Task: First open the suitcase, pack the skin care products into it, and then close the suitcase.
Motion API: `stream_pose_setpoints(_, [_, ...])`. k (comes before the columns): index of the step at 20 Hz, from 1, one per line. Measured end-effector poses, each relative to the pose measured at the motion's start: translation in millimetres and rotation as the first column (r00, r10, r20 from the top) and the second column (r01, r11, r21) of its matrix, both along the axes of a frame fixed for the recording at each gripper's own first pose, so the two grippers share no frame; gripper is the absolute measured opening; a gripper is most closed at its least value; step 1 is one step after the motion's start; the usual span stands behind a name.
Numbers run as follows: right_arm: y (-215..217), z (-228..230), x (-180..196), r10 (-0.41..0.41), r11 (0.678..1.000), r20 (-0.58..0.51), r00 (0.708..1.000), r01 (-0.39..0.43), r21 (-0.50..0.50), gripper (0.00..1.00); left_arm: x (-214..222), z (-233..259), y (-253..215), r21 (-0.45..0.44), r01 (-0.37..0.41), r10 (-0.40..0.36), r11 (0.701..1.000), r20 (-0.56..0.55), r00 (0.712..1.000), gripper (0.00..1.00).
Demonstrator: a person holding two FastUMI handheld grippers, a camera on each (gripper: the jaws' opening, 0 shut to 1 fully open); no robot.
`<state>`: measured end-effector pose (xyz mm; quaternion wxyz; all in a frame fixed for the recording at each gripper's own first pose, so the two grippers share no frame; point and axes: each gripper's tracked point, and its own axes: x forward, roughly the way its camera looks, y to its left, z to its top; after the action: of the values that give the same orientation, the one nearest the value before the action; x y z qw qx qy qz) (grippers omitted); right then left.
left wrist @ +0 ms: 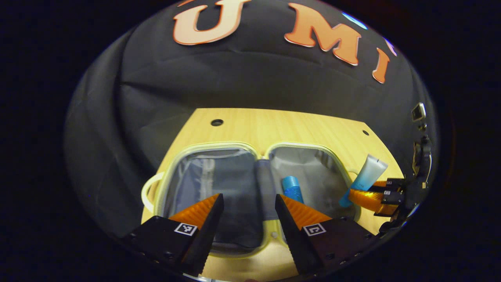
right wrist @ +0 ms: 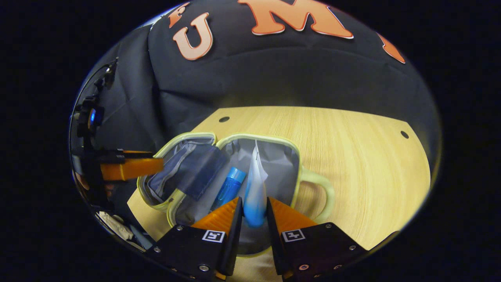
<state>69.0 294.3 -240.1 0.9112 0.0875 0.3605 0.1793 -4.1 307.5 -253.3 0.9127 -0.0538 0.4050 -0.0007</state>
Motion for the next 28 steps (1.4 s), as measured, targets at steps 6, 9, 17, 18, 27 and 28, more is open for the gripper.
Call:
stream_pose_setpoints(6, [12.6, -35.0, 0.8, -0.016, 0.999, -0.132, 0.991, 0.011, -0.039, 0.39, -23.9, 0.9, 94.1, 0.018, -0.175, 0.176, 0.984, -0.004, 0.984, 0.83])
stream_pose_setpoints(9, [14.4, -46.2, 0.4, -0.033, 0.998, -0.185, 0.982, 0.023, -0.054, 0.39, -33.0, -9.5, 139.5, 0.017, -0.262, 0.262, 0.965, -0.007, 0.965, 0.83])
stream_pose_setpoints(17, [16.0, -53.6, 1.6, -0.054, 0.996, -0.243, 0.968, 0.036, -0.077, 0.45, -51.8, -37.5, 221.3, -0.009, -0.443, 0.443, 0.896, -0.021, 0.896, 0.86])
stream_pose_setpoints(18, [16.5, -52.2, 0.5, -0.051, 0.997, -0.248, 0.967, 0.036, -0.067, 0.41, -51.9, -43.6, 231.0, -0.017, -0.467, 0.467, 0.884, -0.022, 0.884, 0.86])
stream_pose_setpoints(27, [-50.3, 22.5, 20.3, -0.186, 0.972, 0.054, 0.981, 0.191, -0.137, 0.88, -32.7, -108.7, 241.5, -0.147, -0.524, 0.504, 0.839, -0.149, 0.85, 0.86])
stream_pose_setpoints(28, [-64.6, 33.5, 23.2, -0.21, 0.963, 0.095, 0.973, 0.223, -0.15, 0.9, -27.9, -114.9, 238.5, -0.19, -0.528, 0.502, 0.828, -0.171, 0.848, 0.86])
